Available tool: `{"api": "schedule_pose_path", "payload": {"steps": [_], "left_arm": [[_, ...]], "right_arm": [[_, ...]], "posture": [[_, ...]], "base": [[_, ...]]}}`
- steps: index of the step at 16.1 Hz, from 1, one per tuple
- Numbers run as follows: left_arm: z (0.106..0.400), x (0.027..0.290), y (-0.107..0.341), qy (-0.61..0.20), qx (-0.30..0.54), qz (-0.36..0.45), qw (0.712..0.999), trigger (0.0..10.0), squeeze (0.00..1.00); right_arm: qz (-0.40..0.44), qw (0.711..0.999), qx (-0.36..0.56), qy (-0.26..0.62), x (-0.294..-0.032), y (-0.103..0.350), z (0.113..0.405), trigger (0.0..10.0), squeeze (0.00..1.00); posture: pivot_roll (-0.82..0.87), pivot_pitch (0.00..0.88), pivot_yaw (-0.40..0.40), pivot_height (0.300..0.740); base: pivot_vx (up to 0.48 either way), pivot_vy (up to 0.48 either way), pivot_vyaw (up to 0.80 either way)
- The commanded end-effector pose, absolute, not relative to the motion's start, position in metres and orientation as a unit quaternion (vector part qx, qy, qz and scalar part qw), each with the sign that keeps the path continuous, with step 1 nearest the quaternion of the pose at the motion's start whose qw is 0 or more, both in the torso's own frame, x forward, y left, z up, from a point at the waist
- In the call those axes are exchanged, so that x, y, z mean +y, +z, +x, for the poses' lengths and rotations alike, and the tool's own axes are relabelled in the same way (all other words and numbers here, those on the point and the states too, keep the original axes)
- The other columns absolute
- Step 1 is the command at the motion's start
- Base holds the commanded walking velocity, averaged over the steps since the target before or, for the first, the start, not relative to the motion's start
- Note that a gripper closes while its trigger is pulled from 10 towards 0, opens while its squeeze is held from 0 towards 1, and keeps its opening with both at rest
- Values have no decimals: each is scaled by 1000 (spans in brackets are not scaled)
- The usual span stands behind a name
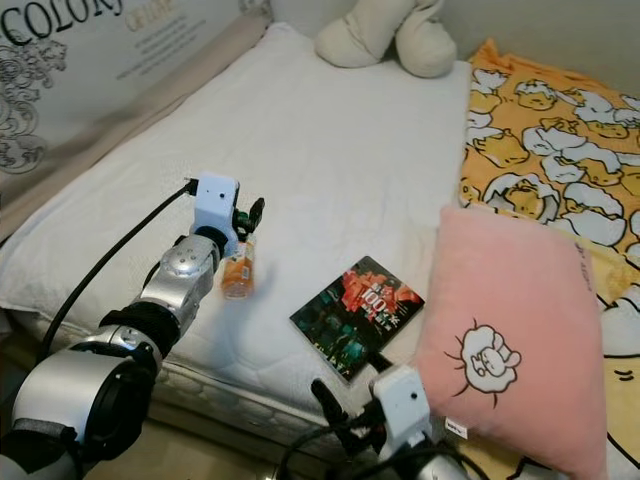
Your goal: Clean up the room
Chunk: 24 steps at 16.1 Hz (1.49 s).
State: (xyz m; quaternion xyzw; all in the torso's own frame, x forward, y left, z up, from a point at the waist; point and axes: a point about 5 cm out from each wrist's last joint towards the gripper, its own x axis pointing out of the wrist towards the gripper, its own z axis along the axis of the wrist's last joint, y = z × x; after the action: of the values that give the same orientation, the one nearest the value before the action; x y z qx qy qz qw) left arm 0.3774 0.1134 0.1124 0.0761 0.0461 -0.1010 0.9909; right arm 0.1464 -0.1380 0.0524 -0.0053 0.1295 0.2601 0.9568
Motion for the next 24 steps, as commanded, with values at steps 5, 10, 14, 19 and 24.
{"api": "schedule_pose_path", "payload": {"steps": [5,10,14,19,24], "left_arm": [[369,111,89,-88,109,119,983,10000,1000],[375,107,91,-76,219,56,971,10000,1000],[378,115,93,-54,237,63,968,10000,1000],[366,123,73,-32,273,108,955,10000,1000],[357,123,59,-32,301,115,946,10000,0]], "right_arm": [[-23,958,120,261,-140,65,134,10000,0],[-30,954,137,266,-140,72,115,10000,0],[-28,953,144,266,-137,75,109,10000,0],[-28,949,161,269,-138,80,95,10000,0],[-27,944,178,275,-138,86,82,10000,0]], "posture": [[-243,71,-52,740],[-292,106,-62,740],[-307,124,-61,740],[-336,153,-75,740],[-364,193,-88,740]], "base": [[0,0,0],[0,0,0],[0,0,0],[0,0,0],[0,0,0]]}}
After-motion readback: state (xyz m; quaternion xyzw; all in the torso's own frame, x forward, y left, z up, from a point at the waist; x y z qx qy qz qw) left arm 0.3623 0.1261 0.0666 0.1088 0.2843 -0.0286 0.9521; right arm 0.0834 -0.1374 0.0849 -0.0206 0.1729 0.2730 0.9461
